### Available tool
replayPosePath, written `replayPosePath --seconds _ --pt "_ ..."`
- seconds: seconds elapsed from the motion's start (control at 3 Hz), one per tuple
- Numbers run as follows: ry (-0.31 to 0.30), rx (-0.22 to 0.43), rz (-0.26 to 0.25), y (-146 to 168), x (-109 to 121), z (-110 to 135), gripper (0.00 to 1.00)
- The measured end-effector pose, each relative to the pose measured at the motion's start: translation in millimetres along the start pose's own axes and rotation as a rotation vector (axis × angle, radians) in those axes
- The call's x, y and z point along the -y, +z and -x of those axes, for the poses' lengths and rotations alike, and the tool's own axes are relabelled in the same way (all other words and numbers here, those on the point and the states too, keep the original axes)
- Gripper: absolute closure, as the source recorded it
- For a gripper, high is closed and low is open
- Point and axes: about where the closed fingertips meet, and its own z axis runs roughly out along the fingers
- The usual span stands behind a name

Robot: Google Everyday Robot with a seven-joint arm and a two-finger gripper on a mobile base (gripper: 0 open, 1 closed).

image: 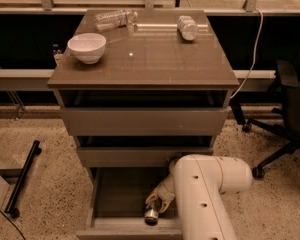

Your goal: Pick 7up can from bottom drawer and place on counter

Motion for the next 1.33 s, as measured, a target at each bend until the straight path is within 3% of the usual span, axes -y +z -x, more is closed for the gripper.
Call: replayPosePath --seconds 0.67,1.0,1.33 --pt "0.044 -0.016 -0.005 3 16 -13 0.93" --pt "0.038 -0.025 0.065 -17 20 -28 1.00" --pt "-0.011 0.013 0.161 -59 25 -47 1.00"
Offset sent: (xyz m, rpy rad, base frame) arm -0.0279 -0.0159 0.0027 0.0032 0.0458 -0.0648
